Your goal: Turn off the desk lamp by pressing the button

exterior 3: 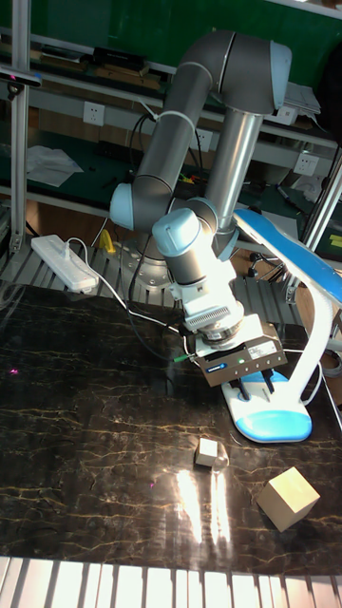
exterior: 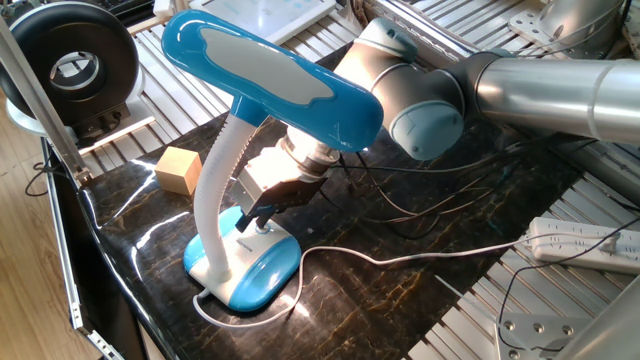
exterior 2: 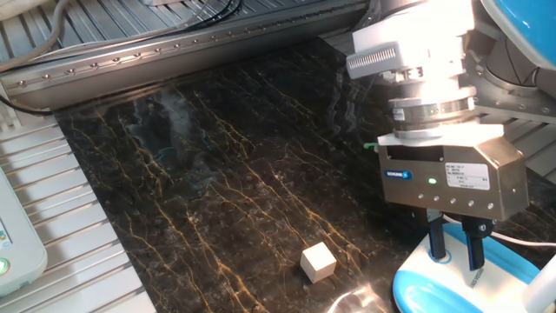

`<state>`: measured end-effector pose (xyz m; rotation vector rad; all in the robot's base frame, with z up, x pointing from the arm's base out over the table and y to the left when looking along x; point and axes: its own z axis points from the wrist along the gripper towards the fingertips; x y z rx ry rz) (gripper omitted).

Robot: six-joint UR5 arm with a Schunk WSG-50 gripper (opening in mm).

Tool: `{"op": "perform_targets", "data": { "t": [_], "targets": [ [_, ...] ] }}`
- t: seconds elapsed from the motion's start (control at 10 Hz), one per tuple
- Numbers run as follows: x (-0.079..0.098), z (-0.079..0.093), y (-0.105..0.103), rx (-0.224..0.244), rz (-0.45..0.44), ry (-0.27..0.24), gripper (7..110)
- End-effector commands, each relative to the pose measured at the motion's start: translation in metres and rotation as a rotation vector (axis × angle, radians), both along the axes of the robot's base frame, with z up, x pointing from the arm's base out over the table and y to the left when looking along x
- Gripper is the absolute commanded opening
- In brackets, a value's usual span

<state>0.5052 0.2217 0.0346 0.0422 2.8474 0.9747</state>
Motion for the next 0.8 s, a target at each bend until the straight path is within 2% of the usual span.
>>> {"op": "perform_targets", "data": {
  "t": [0.0,0.7],
  "targets": [
    [0.001,0.0005,-0.0013,0.003,-0.009,0.002,44],
    [-0.0062,-0.0029,-0.0063,-0.004,-0.001,0.01,44]
  ]
}}
